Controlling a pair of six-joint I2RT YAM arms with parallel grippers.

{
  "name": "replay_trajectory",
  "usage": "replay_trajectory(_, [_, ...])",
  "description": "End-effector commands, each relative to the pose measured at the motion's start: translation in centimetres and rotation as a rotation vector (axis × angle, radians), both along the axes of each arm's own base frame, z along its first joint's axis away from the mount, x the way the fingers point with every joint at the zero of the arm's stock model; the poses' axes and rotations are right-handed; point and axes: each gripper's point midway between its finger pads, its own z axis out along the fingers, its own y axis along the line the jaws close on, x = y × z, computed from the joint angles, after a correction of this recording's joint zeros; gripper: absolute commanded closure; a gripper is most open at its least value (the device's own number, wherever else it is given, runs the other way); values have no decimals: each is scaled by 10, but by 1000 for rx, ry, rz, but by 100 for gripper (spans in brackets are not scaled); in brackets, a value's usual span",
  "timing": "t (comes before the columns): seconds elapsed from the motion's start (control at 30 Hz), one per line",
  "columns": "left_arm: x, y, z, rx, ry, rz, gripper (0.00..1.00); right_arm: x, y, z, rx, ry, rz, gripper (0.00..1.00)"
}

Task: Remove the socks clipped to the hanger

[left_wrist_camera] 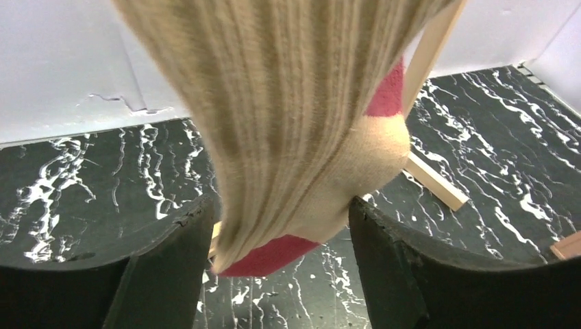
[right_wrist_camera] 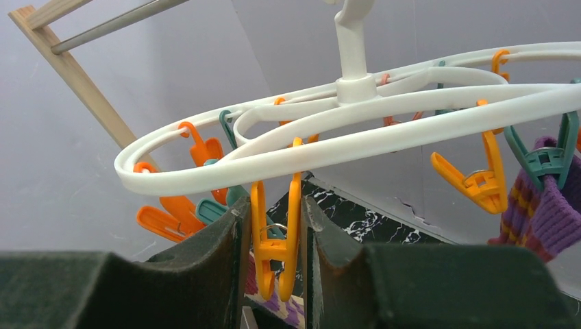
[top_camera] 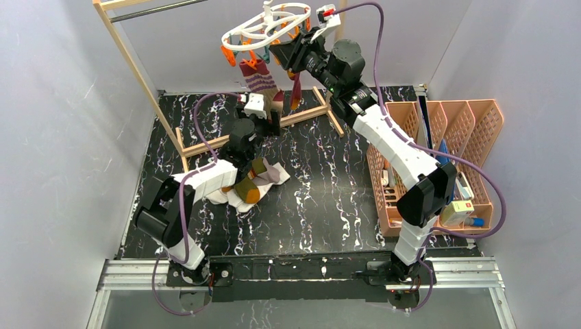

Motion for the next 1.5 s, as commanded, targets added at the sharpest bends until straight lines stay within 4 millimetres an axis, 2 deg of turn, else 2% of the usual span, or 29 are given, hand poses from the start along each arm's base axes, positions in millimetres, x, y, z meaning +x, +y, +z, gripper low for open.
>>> replay_trajectory(0.0, [5,-16,27,-94,-58,-82,43,-20,-16,42,53,-96,10,98])
replay_trajectory(0.07, [4,-18,26,-99,-55,-104,80,-21,-17,42,52,-96,11,98])
replay_trajectory(0.1, [3,-17,26,-100,-53,-106,93,-21,-16,41,51,-94,11,98])
replay_trajectory(0.13, [1,-15,27,-103,-54,-105,100,-20,-17,41,50,-95,9,98])
replay_trajectory(0.27, [-10,-7,31,-110,-59,-113,100,-20,-18,41,53,-94,9,98])
replay_trajectory(0.37, [-27,-1,31,-109,-56,-130,100,-21,-19,41,54,-93,10,98])
replay_trajectory(0.43, [-42,2,29,-110,-48,-151,100,-21,-19,39,52,-88,9,94])
replay_trajectory(0.47, [-50,5,23,-106,-29,-160,100,-22,-20,39,51,-87,8,88])
replay_trajectory(0.53, [-67,8,16,-99,-2,-187,100,-24,-22,37,49,-83,8,60])
replay_trajectory(0.57, [-77,11,20,-103,-5,-193,100,-25,-23,36,48,-81,8,47])
replay_trajectory(0.6, [-86,15,19,-104,2,-192,100,-26,-24,35,50,-84,8,38])
replay_trajectory(0.67, [-100,23,16,-111,16,-185,100,-28,-27,35,53,-83,2,33])
replay_trajectory(0.8, [-125,28,5,-103,61,-208,100,-33,-29,34,56,-66,8,31])
replay_trajectory(0.9, [-137,35,1,-106,81,-202,100,-40,-31,34,58,-52,25,29])
replay_trajectory(1.07, [-153,33,-11,-157,122,-226,100,-65,-27,29,45,-45,91,27])
replay_trajectory(1.3, [-164,25,-22,-137,152,-252,100,-97,5,19,25,-52,224,27])
replay_trajectory(1.47, [-168,21,-24,-107,154,-261,100,-102,31,11,19,-45,262,27])
